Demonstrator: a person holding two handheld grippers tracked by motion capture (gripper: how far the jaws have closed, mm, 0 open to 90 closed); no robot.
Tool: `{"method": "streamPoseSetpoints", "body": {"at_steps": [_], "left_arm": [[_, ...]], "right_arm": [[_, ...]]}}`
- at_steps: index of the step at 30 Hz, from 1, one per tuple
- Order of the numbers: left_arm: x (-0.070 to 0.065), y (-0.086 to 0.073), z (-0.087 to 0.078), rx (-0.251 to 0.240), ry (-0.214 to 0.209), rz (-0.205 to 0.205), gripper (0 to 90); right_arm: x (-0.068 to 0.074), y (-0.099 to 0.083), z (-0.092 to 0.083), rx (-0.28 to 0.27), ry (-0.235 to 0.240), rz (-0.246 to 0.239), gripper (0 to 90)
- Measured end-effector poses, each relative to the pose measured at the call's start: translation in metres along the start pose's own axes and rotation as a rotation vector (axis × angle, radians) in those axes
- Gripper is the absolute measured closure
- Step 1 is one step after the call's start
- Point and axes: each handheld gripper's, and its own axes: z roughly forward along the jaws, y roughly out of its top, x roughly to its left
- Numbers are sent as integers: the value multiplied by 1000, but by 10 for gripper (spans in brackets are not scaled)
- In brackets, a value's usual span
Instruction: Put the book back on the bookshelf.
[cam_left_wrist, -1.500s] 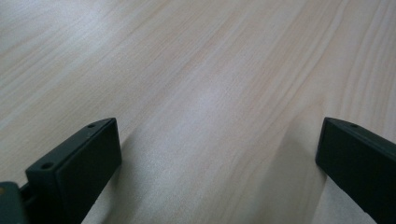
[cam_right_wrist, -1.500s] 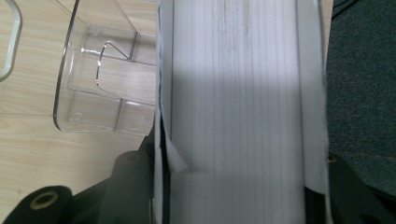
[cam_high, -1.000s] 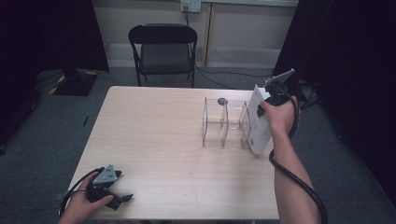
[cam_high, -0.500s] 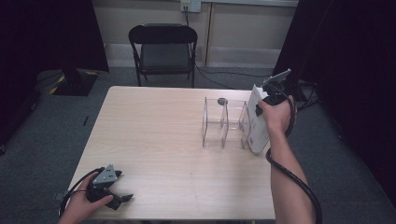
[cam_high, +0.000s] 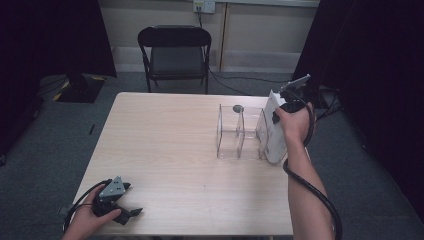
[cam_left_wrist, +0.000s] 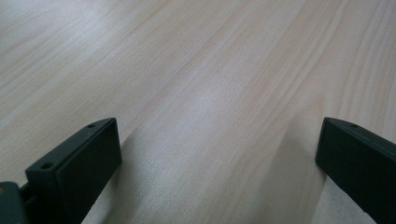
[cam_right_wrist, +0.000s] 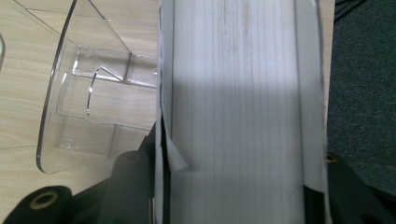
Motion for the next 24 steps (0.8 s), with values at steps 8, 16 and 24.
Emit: {"method": "streamPoseSetpoints", "body": {"at_steps": [8,16,24], "left_arm": [[0,0,0,0,-1,0,0],[0,0,0,0,0,0,0],[0,0,0,0,0,0,0]], "right_arm": [[4,-2,1,-11,-14,-11,529],[-2,-6,-1,-11,15,-10,497],[0,-11,-6,29,25,1,409]]}}
